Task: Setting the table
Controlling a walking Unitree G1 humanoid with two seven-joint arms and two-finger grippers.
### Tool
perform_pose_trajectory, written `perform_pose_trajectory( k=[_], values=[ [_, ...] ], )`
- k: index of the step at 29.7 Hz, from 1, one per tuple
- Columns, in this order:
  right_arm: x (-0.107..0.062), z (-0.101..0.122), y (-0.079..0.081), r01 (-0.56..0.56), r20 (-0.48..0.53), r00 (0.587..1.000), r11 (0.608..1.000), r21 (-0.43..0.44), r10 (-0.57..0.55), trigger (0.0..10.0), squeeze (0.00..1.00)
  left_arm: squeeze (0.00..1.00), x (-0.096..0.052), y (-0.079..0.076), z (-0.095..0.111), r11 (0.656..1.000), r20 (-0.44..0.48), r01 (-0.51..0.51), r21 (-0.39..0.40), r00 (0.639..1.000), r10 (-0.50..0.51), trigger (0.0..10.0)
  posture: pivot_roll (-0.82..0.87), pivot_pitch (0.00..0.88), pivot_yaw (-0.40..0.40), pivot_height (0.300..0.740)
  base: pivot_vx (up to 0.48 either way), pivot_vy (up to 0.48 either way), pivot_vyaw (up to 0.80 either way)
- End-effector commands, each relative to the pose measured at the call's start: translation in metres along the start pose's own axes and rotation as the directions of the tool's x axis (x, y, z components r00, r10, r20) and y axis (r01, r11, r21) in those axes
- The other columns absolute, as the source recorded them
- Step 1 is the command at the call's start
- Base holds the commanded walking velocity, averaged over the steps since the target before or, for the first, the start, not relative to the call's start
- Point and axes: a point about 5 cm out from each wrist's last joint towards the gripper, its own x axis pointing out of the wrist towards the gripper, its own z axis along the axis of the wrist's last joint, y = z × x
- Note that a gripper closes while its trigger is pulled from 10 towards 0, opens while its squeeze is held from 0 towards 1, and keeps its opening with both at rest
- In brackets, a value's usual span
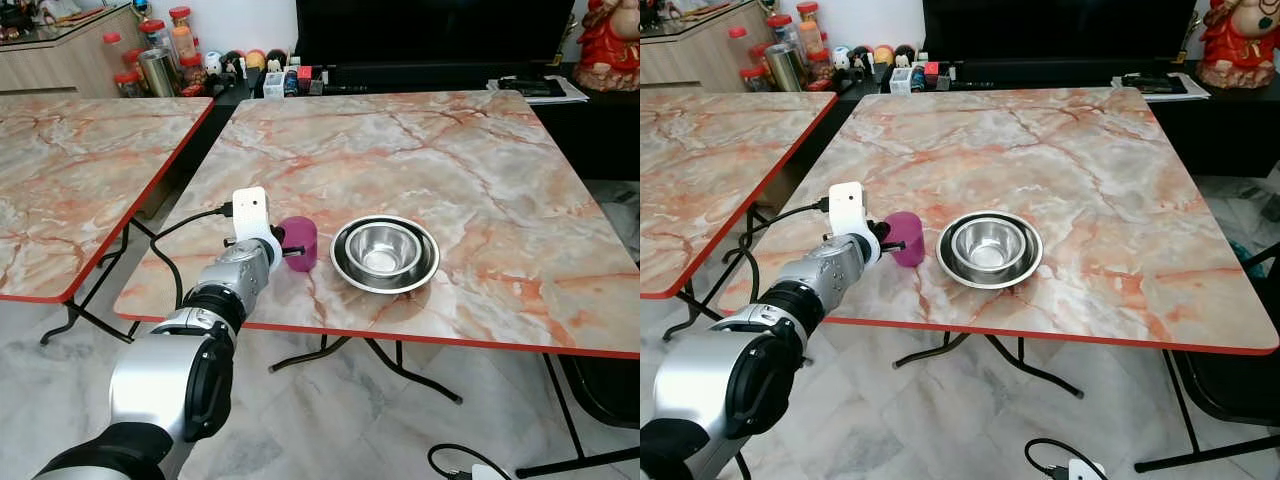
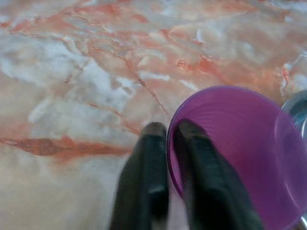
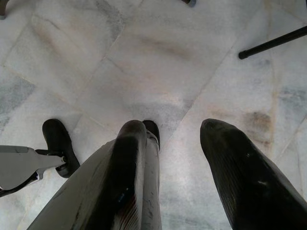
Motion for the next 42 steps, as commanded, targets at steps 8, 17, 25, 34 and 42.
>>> perform_pose_trajectory(
  k=[8,17,25,34,42],
  values=[
    [0.002,0.029,0.001,-0.009,0.168,0.986,0.999,-0.043,0.017,10.0,0.0,0.55,0.0,0.003,-0.01,1.0,-0.039,-0.001,0.009,0.999,0.001,10.0,-0.1,0.037,0.099,0.74,0.0,0.0,0.0],
    [0.004,0.05,0.006,-0.03,0.228,0.973,0.998,-0.05,0.04,10.0,0.0,0.55,0.0,0.004,-0.009,1.0,-0.034,-0.005,0.0,0.999,0.005,10.0,-0.11,0.032,0.093,0.74,0.0,0.0,0.0],
    [0.004,0.04,0.008,-0.031,0.194,0.98,0.998,-0.049,0.04,10.0,0.0,0.75,0.0,0.004,-0.009,1.0,-0.034,-0.003,0.009,0.999,0.003,10.0,-0.1,0.031,0.093,0.74,0.0,0.0,0.0],
    [0.003,0.03,0.007,-0.027,0.167,0.985,0.999,-0.044,0.034,10.0,0.0,1.0,0.0,0.005,-0.008,1.0,-0.031,-0.009,0.007,0.999,0.009,10.0,-0.1,0.033,0.104,0.74,0.0,0.0,0.0],
    [0.002,0.026,0.009,-0.029,0.157,0.987,0.999,-0.04,0.035,10.0,0.0,0.0,-0.001,0.003,0.016,1.0,0.093,0.016,0.002,0.996,-0.016,10.0,-0.09,0.037,0.105,0.74,0.0,0.0,0.0]
  ],
)
